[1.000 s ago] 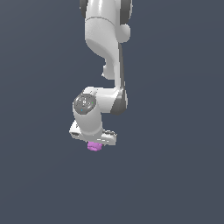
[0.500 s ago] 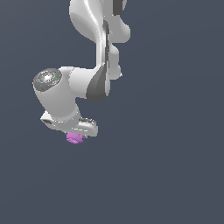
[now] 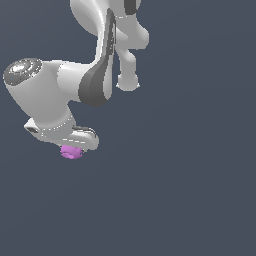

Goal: Pick up the object and move it to a goal position.

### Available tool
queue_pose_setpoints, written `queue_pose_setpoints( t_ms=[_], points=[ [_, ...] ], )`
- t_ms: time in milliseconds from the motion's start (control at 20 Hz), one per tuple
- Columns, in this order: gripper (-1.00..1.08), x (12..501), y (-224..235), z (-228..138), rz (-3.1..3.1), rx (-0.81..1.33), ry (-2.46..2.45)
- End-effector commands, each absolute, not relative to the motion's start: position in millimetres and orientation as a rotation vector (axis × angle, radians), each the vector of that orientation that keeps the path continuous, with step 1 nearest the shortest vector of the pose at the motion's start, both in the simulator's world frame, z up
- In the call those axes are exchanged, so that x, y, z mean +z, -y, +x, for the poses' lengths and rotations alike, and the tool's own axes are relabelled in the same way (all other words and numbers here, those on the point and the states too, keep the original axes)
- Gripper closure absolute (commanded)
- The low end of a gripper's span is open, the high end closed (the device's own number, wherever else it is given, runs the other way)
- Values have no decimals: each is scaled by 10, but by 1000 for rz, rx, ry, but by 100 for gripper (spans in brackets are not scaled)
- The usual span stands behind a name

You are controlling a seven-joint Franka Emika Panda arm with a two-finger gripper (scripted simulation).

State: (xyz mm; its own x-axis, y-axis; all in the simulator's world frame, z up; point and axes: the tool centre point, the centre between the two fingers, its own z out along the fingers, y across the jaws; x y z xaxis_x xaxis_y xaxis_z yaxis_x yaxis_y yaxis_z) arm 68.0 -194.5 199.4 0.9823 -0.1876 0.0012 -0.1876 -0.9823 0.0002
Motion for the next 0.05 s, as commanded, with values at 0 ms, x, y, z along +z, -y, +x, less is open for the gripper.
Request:
queue_pose_setpoints(
  t_ms=[0],
  points=[
    [108, 2016, 1961, 681, 3128, 0, 294]
  ],
)
